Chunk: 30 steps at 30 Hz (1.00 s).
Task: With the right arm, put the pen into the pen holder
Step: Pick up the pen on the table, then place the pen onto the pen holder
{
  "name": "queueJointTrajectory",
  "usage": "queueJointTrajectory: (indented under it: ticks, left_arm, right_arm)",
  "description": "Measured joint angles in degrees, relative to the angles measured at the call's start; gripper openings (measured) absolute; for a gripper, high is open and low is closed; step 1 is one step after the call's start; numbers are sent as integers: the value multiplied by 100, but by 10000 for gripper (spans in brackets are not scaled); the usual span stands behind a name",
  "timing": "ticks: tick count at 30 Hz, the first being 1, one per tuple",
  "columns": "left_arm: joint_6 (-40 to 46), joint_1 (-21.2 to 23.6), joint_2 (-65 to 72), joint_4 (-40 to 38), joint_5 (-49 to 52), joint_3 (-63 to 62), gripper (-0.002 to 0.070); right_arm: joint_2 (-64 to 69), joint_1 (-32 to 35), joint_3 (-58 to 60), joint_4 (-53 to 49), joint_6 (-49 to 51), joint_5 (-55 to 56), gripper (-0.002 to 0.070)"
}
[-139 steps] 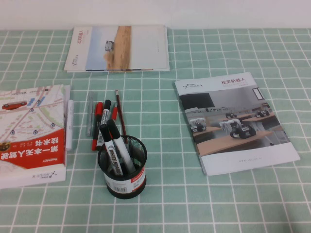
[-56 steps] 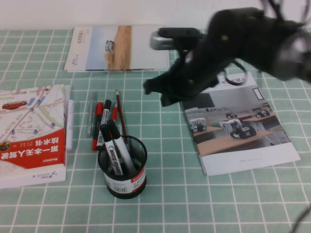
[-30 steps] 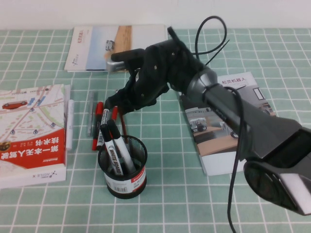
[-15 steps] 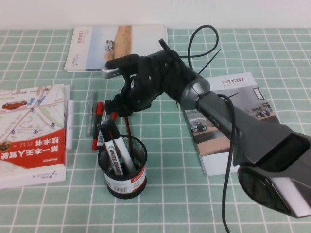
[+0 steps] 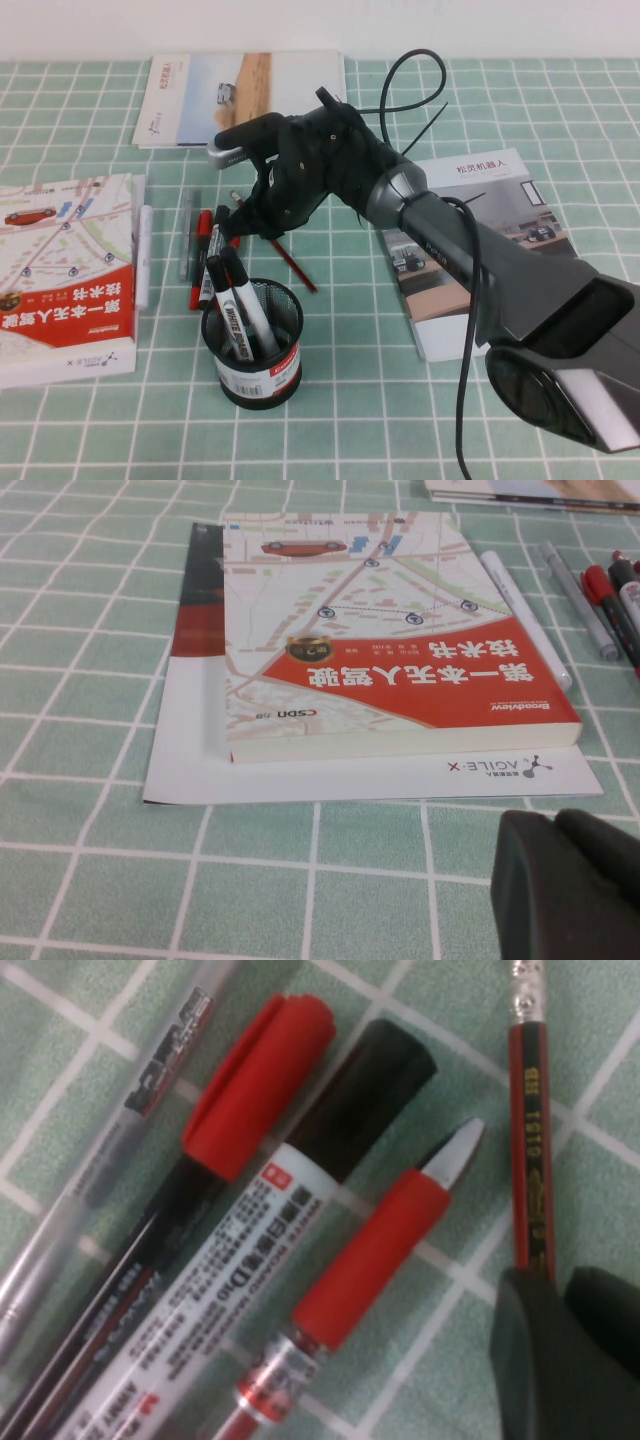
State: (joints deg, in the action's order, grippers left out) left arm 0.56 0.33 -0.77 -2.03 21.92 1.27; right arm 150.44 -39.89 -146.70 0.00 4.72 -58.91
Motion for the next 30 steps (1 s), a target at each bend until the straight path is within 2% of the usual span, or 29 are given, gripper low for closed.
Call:
queueJointTrajectory:
  ticks: [4,10,20,25,28,30]
  left_arm:
    - [0,0,0,0,0,0,-4]
    - [0,0,0,0,0,0,-4]
    - [0,0,0,0,0,0,-4]
    - [0,0,0,0,0,0,-4]
    - [0,0,0,0,0,0,-4]
    - [0,0,0,0,0,0,-4]
  right_arm:
    - [-26,0,0,0,0,-174,11]
    - [-310,-10,19,-136,0,-1046,9]
    - [-1716,80,155,-451,-22,-1233,8]
    - [-2640,87,1037,-473,-84,-1242,7]
    - [-3453,87,2138,-473,-96,-1216,6]
    - [-4121,87,3028,-473,-49,-814,5]
